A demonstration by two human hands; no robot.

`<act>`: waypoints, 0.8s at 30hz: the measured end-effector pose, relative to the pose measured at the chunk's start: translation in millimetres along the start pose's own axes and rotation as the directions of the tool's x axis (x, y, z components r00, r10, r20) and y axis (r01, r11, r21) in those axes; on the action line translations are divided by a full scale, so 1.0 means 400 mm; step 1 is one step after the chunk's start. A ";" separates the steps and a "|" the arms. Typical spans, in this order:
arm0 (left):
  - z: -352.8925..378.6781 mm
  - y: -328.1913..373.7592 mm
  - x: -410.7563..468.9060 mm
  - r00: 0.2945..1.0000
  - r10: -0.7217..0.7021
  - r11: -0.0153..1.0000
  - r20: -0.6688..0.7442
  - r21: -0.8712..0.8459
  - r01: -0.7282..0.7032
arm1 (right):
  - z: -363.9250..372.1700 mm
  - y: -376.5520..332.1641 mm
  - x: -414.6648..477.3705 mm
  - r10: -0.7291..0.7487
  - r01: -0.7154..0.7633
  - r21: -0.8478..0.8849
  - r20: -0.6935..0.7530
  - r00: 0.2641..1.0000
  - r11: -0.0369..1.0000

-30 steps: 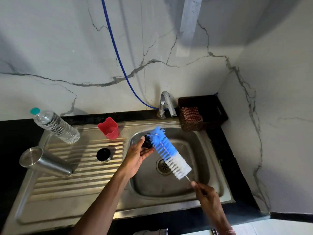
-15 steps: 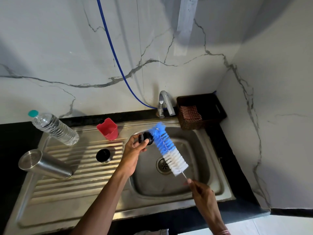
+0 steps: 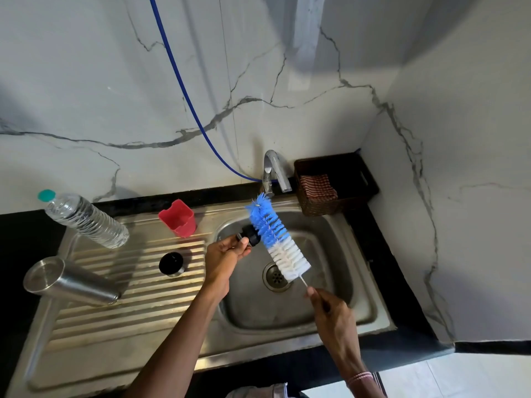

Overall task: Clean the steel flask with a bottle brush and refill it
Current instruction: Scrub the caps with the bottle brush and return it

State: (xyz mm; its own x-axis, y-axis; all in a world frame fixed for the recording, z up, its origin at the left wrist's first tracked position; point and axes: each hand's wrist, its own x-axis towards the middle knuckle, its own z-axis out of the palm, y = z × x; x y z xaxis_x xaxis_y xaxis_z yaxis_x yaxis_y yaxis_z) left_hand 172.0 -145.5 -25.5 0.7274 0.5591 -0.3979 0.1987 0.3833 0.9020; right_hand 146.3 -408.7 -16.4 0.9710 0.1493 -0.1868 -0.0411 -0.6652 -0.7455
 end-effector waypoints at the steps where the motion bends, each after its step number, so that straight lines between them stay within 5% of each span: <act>1: 0.000 0.006 0.007 0.999 -0.001 0.999 -0.041 -0.038 -0.001 | 0.000 0.013 -0.013 0.012 -0.012 -0.006 0.004 1.000 1.000; 8: -0.021 0.015 0.047 0.994 -0.011 0.999 -0.105 -0.043 0.007 | -0.014 0.095 -0.077 0.117 -0.118 -0.005 -0.006 0.993 0.993; 14: 0.015 -0.039 0.012 0.989 0.094 0.966 0.117 0.230 -0.119 | 0.016 -0.017 0.024 -0.007 0.006 -0.008 -0.011 1.000 1.000; 24: -0.028 -0.017 0.044 0.993 0.116 0.988 -0.006 0.105 -0.114 | -0.003 0.078 -0.056 0.070 -0.071 0.036 0.040 0.997 0.997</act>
State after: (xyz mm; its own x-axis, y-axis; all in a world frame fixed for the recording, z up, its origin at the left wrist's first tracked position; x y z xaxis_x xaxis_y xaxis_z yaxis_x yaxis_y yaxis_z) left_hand 175.9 -130.1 -40.6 0.7415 0.6041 -0.2919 0.1822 0.2375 0.9542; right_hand 123.5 -433.8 -34.7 0.9556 0.1316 -0.2636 -0.1186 -0.6472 -0.7531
